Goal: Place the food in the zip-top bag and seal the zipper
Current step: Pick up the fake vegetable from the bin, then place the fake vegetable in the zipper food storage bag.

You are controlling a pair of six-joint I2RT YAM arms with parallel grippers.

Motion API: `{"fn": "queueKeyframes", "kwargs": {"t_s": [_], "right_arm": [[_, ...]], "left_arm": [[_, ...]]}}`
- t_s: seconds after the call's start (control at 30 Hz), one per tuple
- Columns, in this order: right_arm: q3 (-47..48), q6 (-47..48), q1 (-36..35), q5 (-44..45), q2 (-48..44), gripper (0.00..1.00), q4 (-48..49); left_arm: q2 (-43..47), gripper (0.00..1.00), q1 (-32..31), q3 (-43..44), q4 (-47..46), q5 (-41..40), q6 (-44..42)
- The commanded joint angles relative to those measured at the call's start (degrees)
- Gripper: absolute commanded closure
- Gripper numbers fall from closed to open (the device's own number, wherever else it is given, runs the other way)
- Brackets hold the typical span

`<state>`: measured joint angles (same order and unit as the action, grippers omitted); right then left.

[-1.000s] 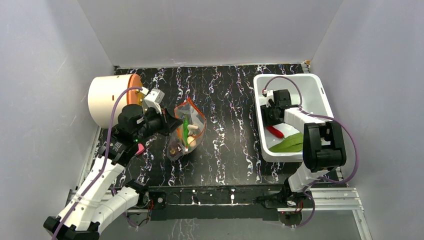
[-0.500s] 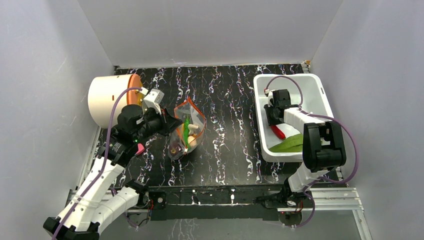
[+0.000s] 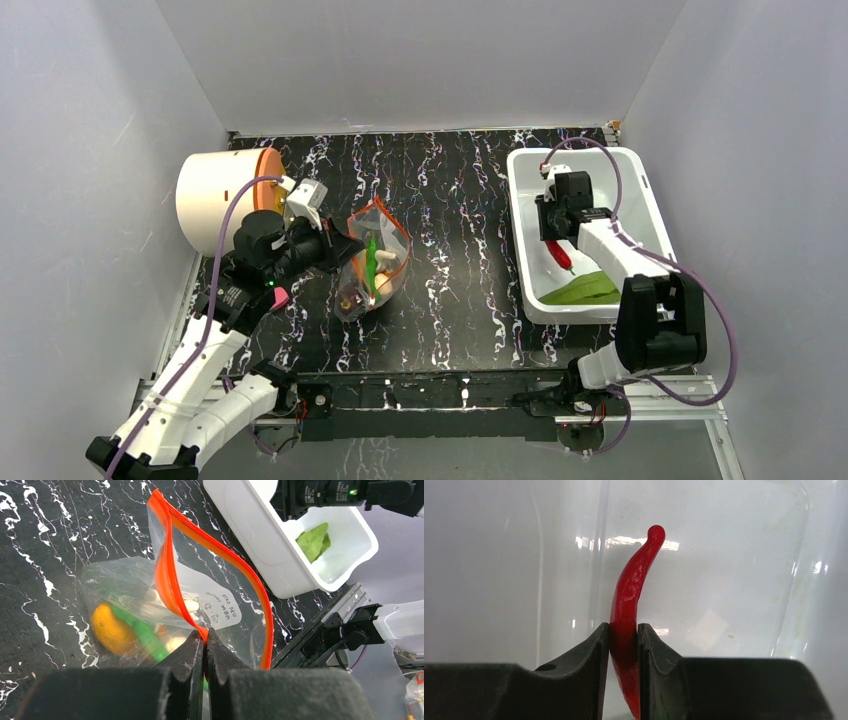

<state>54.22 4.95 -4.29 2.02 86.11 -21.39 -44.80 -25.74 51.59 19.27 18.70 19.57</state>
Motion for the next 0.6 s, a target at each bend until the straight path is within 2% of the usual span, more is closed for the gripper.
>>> {"fn": "queueKeyframes", "kwargs": {"t_s": [0.0,0.3,0.43,0.57], "right_arm": [[3.5,-2.0,-0.7,0.5,-6.6,1.0,-0.1],[6.9,-2.7,-2.6,-2.1,-15.1,1.0,-3.1],[8.4,-3.5,-4.0,-6.6,-18.4,1.0,-3.2],[9.3,-5.8,-8.6,-8.5,-22.3,1.0,-1.2]], "left_arm": [[0.5,1.0,-0.3,0.9,-2.3,1.6,0.1],[-0.3,1.0,-0.3,1.5,-2.6,4.2,0.5],[-1.1,1.0,-0.3,1.6,-3.7,6.2,0.9],[-2.7,1.0,-0.3,2.3,-4.4,8.1,1.2]]}}
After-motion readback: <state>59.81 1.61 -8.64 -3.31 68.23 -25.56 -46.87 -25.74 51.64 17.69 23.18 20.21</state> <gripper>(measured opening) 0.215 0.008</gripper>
